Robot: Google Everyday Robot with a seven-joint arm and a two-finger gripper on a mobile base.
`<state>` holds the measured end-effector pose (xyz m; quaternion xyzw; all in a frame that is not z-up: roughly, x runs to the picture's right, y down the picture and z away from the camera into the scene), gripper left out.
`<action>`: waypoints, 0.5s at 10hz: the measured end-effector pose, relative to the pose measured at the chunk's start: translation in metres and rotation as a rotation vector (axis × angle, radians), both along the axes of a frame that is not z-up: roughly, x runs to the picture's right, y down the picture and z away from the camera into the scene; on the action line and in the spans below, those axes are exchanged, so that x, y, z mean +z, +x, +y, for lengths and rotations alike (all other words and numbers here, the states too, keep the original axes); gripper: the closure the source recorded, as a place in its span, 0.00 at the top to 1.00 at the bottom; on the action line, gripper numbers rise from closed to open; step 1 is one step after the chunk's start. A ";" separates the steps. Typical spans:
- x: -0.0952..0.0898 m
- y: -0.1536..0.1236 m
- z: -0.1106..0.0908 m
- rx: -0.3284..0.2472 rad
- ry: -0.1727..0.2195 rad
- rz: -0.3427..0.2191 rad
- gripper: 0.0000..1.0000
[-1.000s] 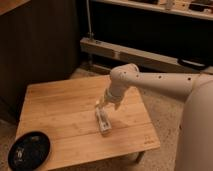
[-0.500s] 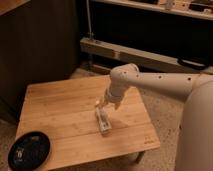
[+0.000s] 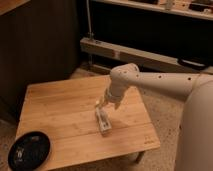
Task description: Place the bottle in the ceramic bowl
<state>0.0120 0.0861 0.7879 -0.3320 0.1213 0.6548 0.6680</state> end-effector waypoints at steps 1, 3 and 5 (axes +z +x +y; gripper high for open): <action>-0.001 -0.003 -0.009 -0.017 -0.005 0.007 0.65; -0.014 -0.010 -0.041 -0.061 -0.029 0.056 0.65; -0.024 -0.015 -0.061 -0.077 -0.042 0.077 0.65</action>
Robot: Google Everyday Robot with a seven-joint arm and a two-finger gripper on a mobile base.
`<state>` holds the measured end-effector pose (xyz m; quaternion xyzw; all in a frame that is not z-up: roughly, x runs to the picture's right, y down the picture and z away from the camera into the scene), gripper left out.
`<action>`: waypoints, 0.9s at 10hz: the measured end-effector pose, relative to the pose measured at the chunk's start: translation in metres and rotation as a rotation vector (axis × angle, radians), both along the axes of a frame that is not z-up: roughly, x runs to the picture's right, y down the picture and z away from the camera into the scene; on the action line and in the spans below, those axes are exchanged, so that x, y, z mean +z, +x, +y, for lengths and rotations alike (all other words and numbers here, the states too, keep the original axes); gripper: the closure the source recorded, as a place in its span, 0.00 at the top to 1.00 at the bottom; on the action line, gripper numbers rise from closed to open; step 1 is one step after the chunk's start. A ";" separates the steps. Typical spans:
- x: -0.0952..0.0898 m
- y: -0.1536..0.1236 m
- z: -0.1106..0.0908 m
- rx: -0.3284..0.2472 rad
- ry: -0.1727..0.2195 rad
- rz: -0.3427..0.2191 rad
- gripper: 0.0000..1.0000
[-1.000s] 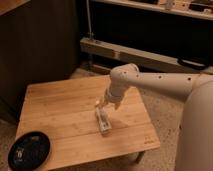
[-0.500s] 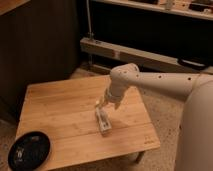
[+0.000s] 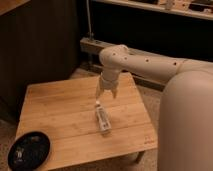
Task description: Place the bottle in the ceramic bowl
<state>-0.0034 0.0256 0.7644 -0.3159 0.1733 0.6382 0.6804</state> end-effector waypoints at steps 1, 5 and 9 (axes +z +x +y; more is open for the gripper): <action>-0.004 0.008 -0.007 0.018 -0.013 -0.002 0.65; 0.017 0.019 0.021 0.087 -0.017 -0.069 0.65; 0.048 0.015 0.057 0.113 -0.017 -0.110 0.65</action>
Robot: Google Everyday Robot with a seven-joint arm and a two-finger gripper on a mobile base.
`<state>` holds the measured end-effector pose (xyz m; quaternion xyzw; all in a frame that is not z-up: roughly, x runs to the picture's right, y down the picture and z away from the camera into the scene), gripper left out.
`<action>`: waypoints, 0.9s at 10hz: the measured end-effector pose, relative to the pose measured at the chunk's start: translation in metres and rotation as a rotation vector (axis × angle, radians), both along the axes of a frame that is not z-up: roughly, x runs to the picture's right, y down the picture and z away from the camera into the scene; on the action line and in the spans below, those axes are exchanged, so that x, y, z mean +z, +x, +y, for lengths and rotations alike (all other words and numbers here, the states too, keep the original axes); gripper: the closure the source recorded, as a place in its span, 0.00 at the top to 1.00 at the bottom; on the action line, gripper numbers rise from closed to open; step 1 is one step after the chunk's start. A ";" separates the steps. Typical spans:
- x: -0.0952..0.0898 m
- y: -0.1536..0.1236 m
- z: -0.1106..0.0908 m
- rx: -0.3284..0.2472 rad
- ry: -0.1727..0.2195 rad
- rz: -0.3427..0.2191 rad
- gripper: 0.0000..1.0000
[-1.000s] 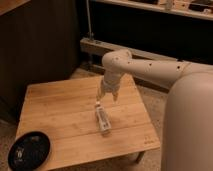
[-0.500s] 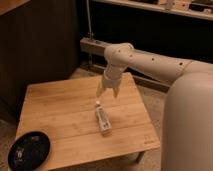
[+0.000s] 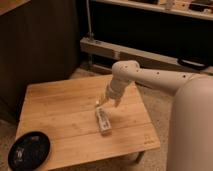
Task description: Place the bottle in the ceramic bowl
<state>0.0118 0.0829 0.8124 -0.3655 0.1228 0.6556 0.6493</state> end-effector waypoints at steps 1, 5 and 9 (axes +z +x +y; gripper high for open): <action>0.007 -0.002 0.006 -0.004 -0.005 -0.003 0.65; 0.025 -0.022 0.023 -0.051 -0.021 0.008 0.65; 0.037 -0.033 0.045 -0.101 -0.037 0.012 0.65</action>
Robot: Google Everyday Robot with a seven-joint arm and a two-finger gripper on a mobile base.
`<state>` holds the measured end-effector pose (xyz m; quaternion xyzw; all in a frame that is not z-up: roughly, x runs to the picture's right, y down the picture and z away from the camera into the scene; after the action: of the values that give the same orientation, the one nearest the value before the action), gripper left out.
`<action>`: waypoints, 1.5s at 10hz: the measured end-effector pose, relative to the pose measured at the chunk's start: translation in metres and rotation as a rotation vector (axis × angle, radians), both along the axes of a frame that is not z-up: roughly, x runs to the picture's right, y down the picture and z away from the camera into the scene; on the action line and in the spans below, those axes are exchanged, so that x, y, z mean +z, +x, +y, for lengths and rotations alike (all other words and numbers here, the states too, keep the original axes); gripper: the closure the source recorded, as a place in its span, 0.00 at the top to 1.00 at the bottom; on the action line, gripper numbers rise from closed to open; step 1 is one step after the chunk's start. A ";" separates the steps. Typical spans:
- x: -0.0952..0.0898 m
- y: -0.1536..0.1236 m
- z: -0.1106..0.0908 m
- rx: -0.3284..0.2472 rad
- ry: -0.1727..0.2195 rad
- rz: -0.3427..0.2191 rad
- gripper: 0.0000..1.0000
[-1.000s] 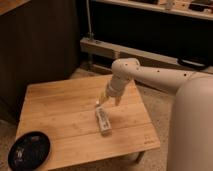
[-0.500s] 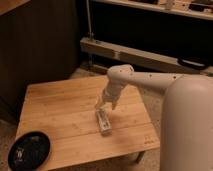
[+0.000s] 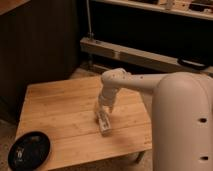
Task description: Place the bottle in the ceramic bowl
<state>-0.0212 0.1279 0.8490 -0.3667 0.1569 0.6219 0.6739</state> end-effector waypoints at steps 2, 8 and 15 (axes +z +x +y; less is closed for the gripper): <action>0.002 -0.003 0.006 -0.023 0.002 -0.002 0.65; 0.001 -0.018 0.006 -0.107 -0.001 0.016 0.65; 0.009 -0.008 0.005 -0.096 -0.023 0.038 0.65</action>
<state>-0.0290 0.1328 0.8584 -0.3544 0.1943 0.5938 0.6957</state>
